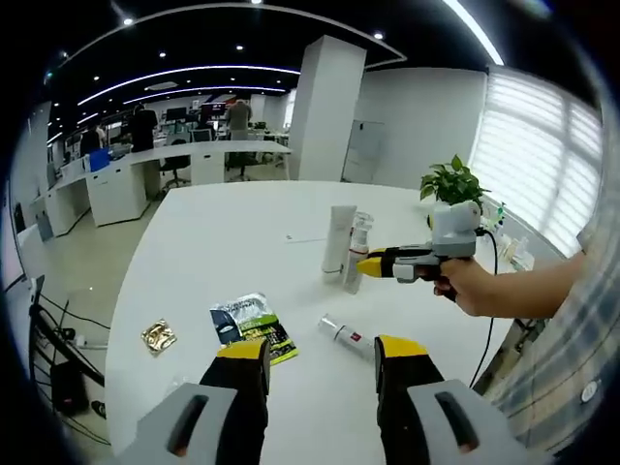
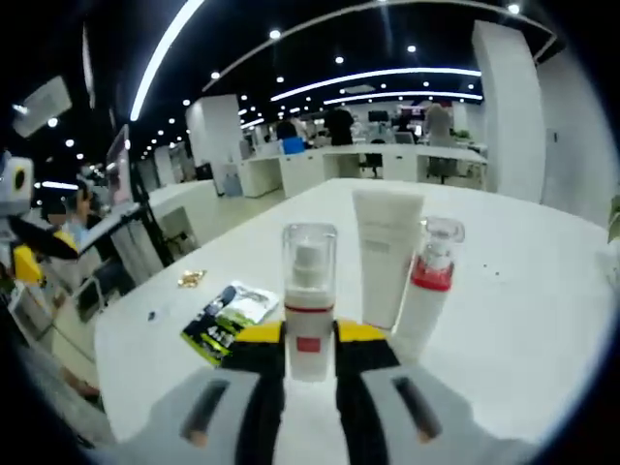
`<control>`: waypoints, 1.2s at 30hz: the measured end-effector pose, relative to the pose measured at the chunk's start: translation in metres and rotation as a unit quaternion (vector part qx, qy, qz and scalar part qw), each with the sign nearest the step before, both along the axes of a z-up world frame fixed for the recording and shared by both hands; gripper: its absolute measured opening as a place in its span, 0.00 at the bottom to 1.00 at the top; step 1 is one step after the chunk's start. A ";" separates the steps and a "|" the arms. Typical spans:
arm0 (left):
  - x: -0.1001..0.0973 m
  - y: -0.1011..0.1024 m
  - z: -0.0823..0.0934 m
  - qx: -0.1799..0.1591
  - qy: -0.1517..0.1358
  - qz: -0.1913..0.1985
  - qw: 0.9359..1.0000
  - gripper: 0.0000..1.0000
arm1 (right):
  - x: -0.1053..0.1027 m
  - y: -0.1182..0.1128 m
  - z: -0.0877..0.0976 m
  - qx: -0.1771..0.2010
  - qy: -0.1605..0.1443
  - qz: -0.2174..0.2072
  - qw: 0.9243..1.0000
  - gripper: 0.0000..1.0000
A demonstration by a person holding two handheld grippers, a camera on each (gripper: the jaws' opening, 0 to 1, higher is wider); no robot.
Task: Arrange the skincare products in the storage area until every visible bottle or jar stands upright without overlapping.
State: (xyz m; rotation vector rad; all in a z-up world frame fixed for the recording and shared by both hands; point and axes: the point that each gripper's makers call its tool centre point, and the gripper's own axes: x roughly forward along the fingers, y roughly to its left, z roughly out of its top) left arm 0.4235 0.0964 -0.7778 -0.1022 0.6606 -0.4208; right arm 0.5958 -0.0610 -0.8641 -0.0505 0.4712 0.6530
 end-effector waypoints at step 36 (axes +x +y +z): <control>-0.024 0.004 -0.009 0.015 0.027 0.001 1.000 0.44 | 0.040 -0.017 -0.057 -0.044 -0.049 -0.051 0.997 0.17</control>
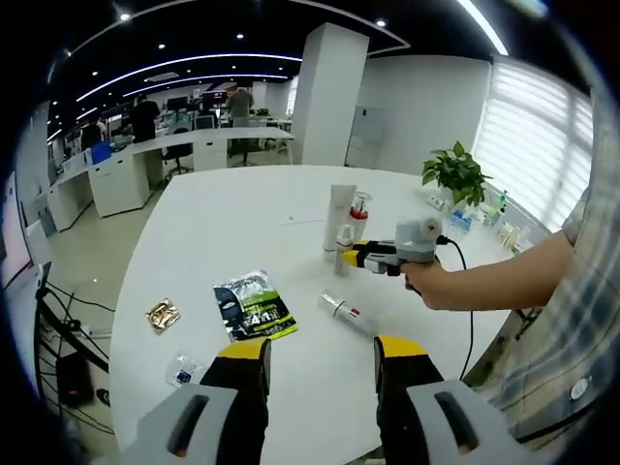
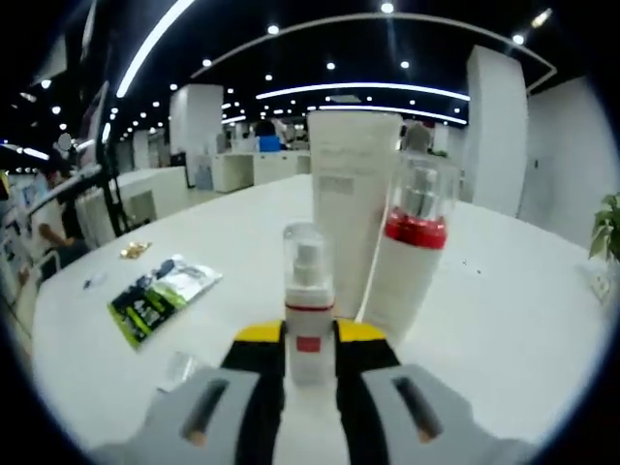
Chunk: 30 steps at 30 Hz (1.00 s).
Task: Arrange the skincare products in the storage area until every visible bottle or jar stands upright without overlapping.
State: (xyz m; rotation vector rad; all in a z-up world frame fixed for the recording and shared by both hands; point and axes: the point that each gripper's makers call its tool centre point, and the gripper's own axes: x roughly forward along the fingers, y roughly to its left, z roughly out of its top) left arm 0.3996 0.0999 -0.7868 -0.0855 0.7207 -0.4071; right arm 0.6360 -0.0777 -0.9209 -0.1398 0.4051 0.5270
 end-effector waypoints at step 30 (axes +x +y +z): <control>-0.003 0.000 -0.002 0.012 0.003 -0.006 1.000 0.43 | -0.015 -0.012 -0.021 0.005 0.043 -0.018 0.999 0.12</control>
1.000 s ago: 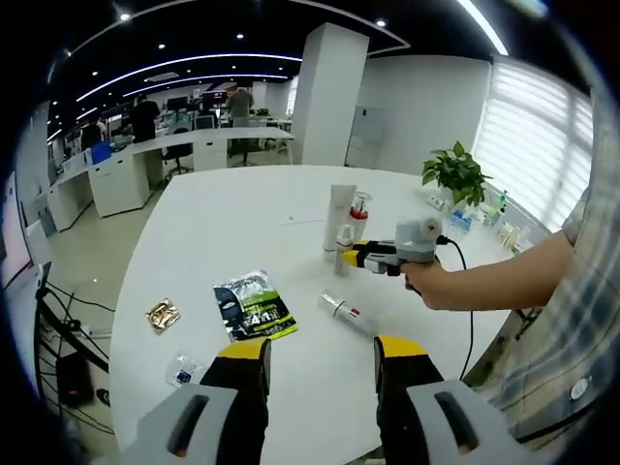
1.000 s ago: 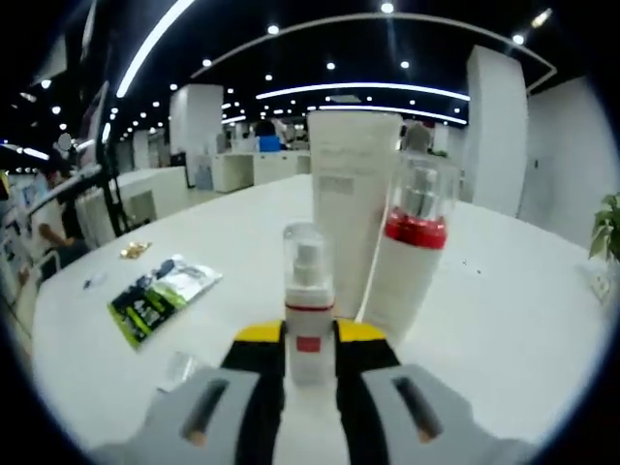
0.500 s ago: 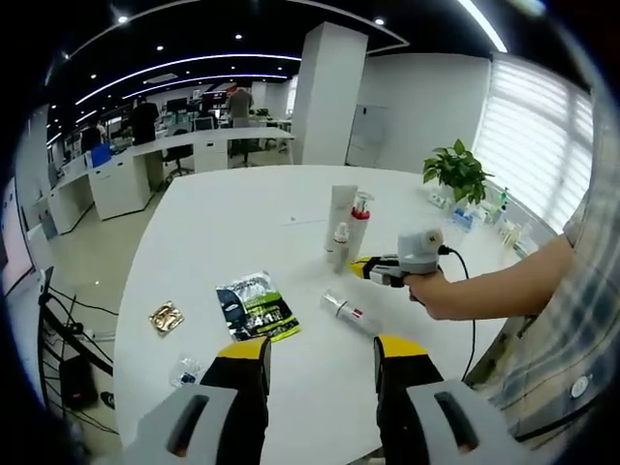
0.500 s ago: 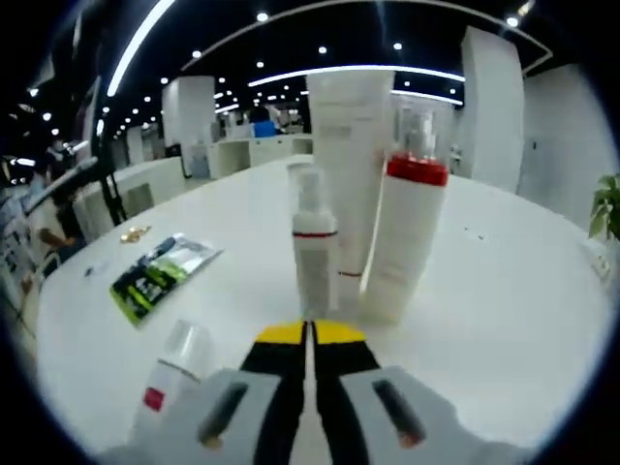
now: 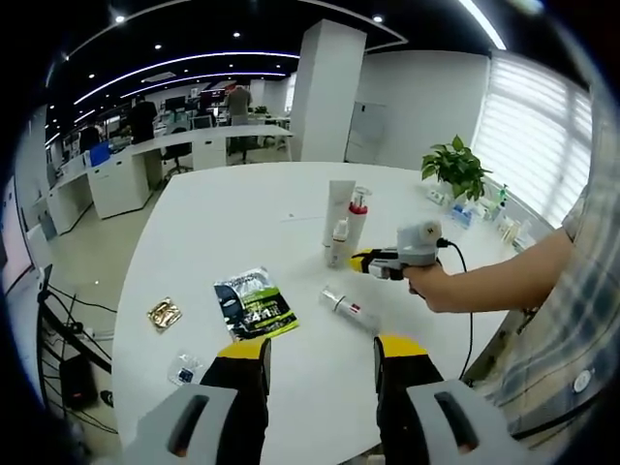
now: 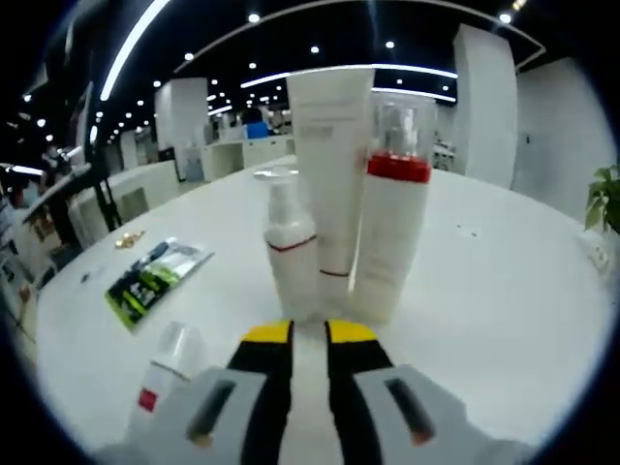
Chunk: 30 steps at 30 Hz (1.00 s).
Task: Arrange the skincare products in the storage area until every visible bottle or jar stands upright without overlapping.
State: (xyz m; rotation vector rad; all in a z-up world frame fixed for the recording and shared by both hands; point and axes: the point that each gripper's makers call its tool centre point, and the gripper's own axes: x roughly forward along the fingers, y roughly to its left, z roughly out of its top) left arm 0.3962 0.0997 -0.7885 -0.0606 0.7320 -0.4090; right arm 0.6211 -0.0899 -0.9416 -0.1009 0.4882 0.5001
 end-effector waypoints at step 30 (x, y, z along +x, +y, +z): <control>-0.009 0.005 -0.002 -0.003 0.000 0.010 1.000 0.43 | 0.029 0.034 0.020 0.032 0.013 -0.021 0.999 0.33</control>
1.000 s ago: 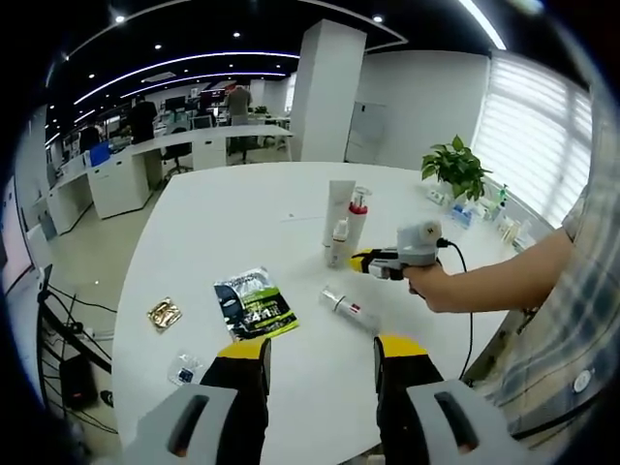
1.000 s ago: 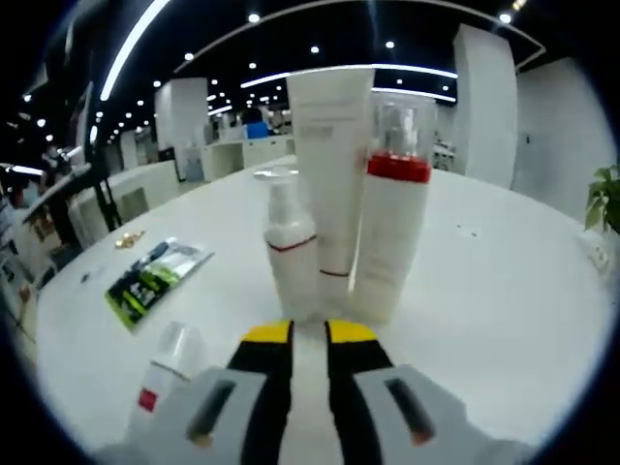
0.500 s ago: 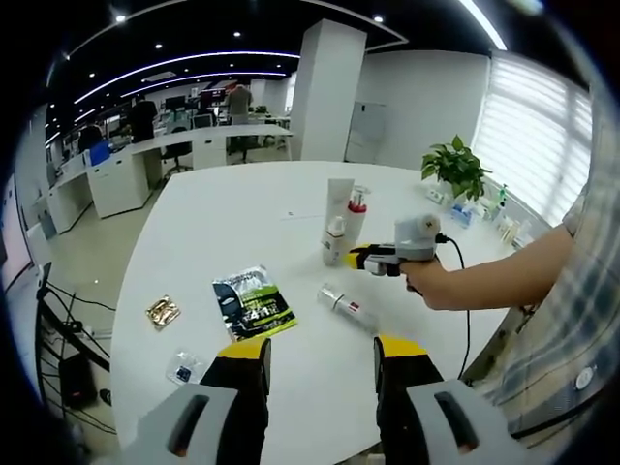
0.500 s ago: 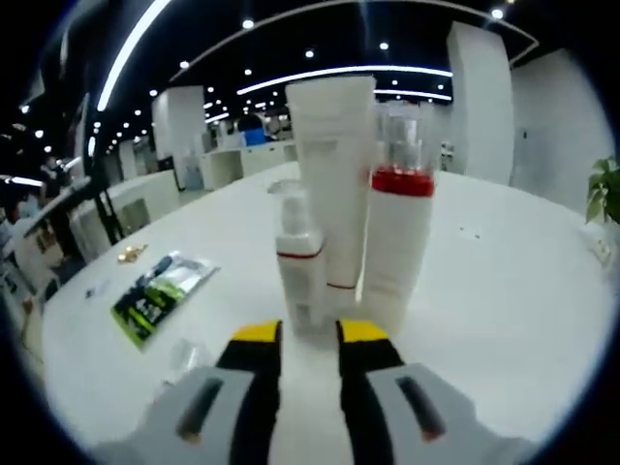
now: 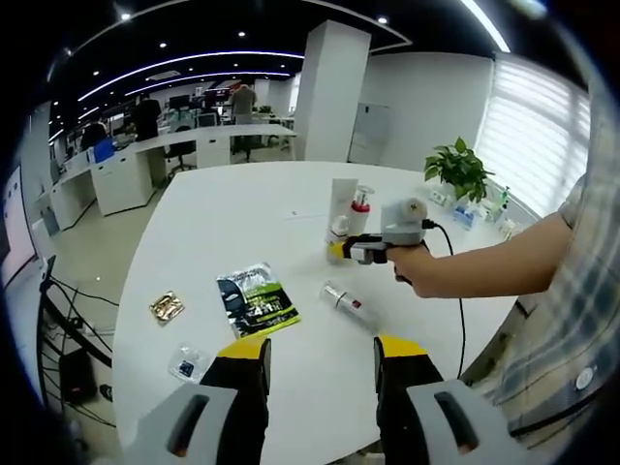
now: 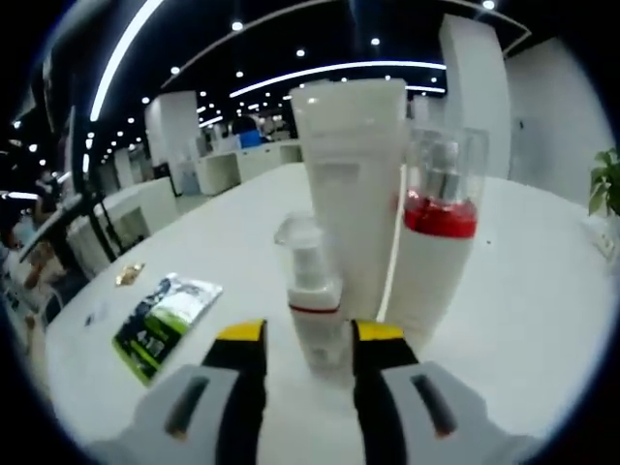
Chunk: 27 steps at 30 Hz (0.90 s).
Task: Arrange the skincare products in the storage area until every visible bottle or jar stands upright without overlapping.
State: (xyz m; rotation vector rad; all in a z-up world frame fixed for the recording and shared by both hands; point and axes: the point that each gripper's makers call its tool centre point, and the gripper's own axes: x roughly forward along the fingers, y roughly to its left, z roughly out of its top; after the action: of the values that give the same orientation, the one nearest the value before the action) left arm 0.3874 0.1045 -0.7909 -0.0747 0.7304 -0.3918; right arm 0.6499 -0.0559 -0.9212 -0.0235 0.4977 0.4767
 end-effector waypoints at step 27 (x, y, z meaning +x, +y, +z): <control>-0.003 -0.010 -0.008 -0.005 0.008 -0.016 1.000 0.43 | -0.005 -0.027 -0.007 -0.001 0.040 0.042 0.998 0.21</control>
State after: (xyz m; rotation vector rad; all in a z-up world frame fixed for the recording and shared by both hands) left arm 0.3842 0.0943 -0.7993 -0.0751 0.7472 -0.4263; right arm 0.6450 -0.0830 -0.9285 -0.0264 0.5776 0.5607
